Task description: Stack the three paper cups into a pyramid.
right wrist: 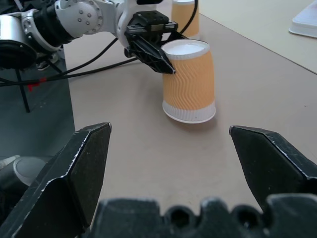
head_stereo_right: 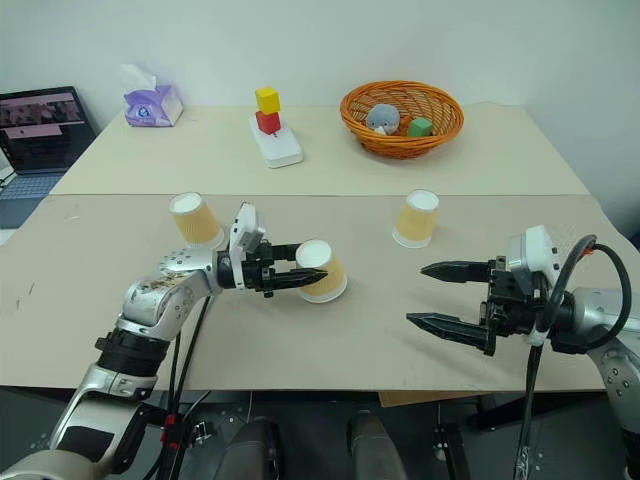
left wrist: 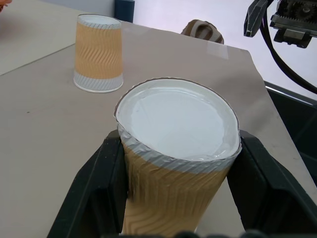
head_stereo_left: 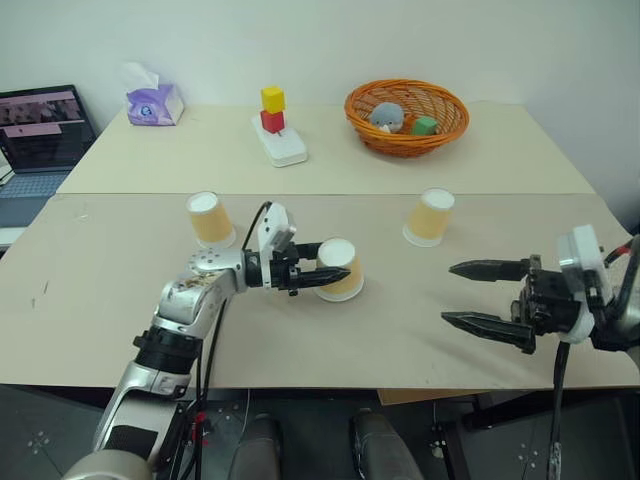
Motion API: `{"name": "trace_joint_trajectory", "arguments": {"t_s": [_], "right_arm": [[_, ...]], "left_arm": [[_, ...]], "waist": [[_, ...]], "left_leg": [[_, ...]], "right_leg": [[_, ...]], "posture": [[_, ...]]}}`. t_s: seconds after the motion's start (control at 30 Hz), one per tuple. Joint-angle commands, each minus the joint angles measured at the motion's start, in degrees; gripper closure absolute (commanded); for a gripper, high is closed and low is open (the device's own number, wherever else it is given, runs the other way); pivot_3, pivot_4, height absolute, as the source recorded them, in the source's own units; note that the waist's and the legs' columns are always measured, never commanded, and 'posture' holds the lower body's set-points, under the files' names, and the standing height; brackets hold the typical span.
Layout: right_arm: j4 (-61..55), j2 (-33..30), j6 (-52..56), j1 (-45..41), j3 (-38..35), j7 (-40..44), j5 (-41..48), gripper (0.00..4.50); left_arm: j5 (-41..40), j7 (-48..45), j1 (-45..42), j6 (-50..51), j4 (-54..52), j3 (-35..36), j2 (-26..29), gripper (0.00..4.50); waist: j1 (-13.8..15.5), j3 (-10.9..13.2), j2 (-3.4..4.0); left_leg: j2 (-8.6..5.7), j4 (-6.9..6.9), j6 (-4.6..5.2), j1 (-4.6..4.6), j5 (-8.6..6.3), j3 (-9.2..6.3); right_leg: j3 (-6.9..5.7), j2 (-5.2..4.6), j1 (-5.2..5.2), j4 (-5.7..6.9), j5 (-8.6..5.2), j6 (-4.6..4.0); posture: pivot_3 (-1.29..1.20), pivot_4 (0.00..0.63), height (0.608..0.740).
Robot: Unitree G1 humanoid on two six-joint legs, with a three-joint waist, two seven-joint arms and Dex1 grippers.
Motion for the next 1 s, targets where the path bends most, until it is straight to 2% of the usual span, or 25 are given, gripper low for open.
{"name": "trace_joint_trajectory", "arguments": {"t_s": [0.03, 0.47, 0.53, 0.57, 0.63, 0.67, 1.0], "right_arm": [[-1.21, -0.51, -0.14, -0.27, -0.83, -0.67, 0.57, 0.0], [0.07, -0.68, -0.67, -1.08, 0.22, -0.58, 0.07, 0.0], [0.24, -0.78, -0.7, -1.08, 0.04, -0.51, 0.06, 0.0], [0.35, -0.79, -0.68, -1.16, 0.01, -0.54, 0.03, 0.0], [0.45, -0.84, -0.65, -1.18, -0.1, -0.49, 0.03, 0.0], [0.49, -0.89, -0.63, -1.14, -0.16, -0.45, 0.0, 0.0], [1.04, -1.43, -0.51, -1.16, -0.48, 0.05, 0.17, 0.0]], "left_arm": [[0.69, -0.83, -1.6, -1.3, 0.13, 0.22, -0.42, 1.88], [4.38, 0.19, -3.02, -5.19, 3.65, -0.26, -3.71, 1.88], [4.9, 0.14, -3.18, -5.55, 4.27, -0.31, -4.26, 1.19], [5.24, 0.3, -3.29, -5.75, 4.53, -0.32, -4.51, 1.02], [6.86, 1.69, -3.55, -7.1, 4.96, -0.59, -4.95, 0.19], [7.62, 2.54, -3.58, -8.39, 5.12, -0.49, -5.32, 0.05], [4.99, 8.12, -2.29, -7.88, -1.62, 4.67, -6.56, 0.05]], "waist": [[0.05, 0.0, 0.0], [0.13, 0.01, -0.01], [0.14, 0.01, -0.01], [0.15, 0.01, -0.01], [0.15, 0.01, -0.01], [0.14, 0.01, -0.02], [0.15, 0.02, -0.02]], "left_leg": [[0.0, 0.0, 0.0, -0.01, 0.0, 0.0], [-0.01, 0.0, 0.01, -0.02, 0.0, -0.04], [-0.02, 0.0, 0.01, -0.02, 0.0, -0.04], [-0.02, 0.0, 0.01, -0.02, 0.0, -0.04], [-0.02, 0.0, 0.01, -0.02, 0.0, -0.05], [-0.02, 0.0, 0.01, -0.02, 0.0, -0.05], [-0.02, -0.01, 0.01, -0.02, -0.01, -0.09]], "right_leg": [[0.0, 0.0, 0.0, -0.01, 0.0, 0.0], [-0.02, -0.01, 0.02, -0.03, 0.0, 0.0], [-0.03, -0.01, 0.03, -0.04, 0.0, 0.0], [-0.03, -0.01, 0.03, -0.04, 0.0, 0.0], [-0.03, -0.02, 0.03, -0.04, 0.0, 0.0], [-0.03, -0.01, 0.03, -0.04, 0.0, 0.0], [-0.05, -0.02, 0.06, -0.06, 0.0, 0.0]], "posture": [[0.0, 0.15, 0.652], [0.0, 0.15, 0.652], [0.0, 0.15, 0.652], [0.0, 0.15, 0.652], [0.0, 0.15, 0.652], [0.0, 0.15, 0.652], [0.0, 0.15, 0.652]]}}
